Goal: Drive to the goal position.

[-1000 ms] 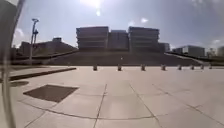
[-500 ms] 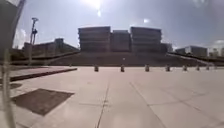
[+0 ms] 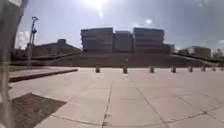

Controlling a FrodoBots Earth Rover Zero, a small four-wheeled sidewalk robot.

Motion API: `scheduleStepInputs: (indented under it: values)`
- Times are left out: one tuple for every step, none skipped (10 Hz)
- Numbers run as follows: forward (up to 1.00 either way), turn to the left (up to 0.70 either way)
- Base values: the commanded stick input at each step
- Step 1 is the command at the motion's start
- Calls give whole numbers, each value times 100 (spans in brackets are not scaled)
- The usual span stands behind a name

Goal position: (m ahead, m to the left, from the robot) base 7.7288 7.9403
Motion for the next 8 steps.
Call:
scheduleStepInputs:
  values:
    - [85, 0]
    - [85, 0]
    - [85, 0]
    - [85, 0]
    - [85, 0]
    - [85, 0]
    - [85, 0]
    - [85, 0]
